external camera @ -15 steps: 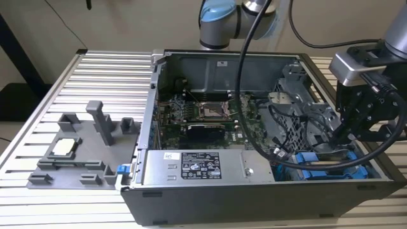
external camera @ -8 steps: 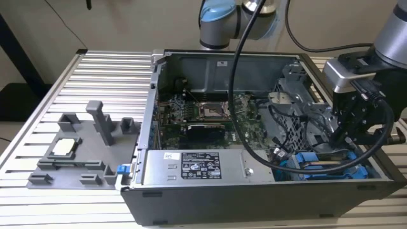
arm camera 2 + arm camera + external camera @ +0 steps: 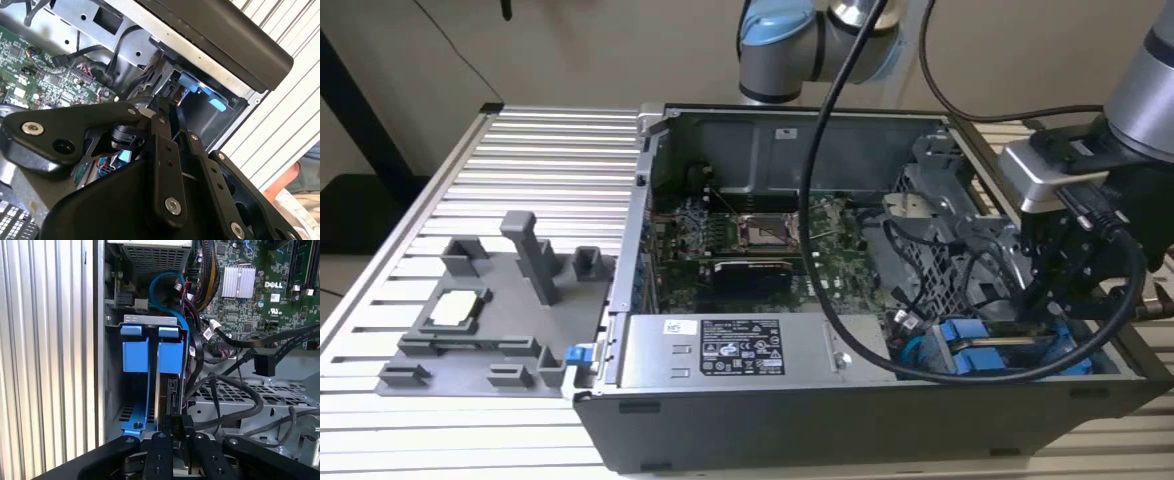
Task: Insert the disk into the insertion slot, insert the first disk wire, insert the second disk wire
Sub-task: 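Insert the first disk wire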
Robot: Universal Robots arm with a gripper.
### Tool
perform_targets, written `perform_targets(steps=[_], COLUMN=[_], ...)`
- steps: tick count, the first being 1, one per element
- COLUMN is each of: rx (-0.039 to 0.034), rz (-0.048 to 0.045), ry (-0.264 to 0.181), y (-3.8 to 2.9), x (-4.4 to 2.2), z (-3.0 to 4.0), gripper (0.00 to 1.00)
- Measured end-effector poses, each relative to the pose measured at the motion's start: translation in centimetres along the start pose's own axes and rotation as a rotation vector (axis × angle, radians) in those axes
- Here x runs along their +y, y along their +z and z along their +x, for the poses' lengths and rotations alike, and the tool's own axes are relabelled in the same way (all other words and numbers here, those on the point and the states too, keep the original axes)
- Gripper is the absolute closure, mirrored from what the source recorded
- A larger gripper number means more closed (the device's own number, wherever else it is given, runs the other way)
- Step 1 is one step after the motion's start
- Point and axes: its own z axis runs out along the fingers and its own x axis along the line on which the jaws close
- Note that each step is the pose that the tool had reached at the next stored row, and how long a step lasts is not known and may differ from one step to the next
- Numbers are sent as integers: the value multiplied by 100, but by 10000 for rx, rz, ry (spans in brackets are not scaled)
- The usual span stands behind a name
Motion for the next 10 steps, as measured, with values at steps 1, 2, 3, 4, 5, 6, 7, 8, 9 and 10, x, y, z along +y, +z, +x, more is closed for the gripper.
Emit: perform_targets(steps=[1,2,3,4,5,6,7,8,9,10], rx=[-1,3,3,5,1,1,4,6,8,12], rz=[4,4,6,9,13,21,30,41,50,56], ry=[17,24,26,28,32,37,44,54,68,85], y=[7,7,8,9,17,26,33,41,48,52], x=[1,1,1,1,1,1,1,1,1,0], z=[1,1,1,2,2,2,2,2,2,2], gripper=[81,81,81,81,81,81,81,81,81,81])
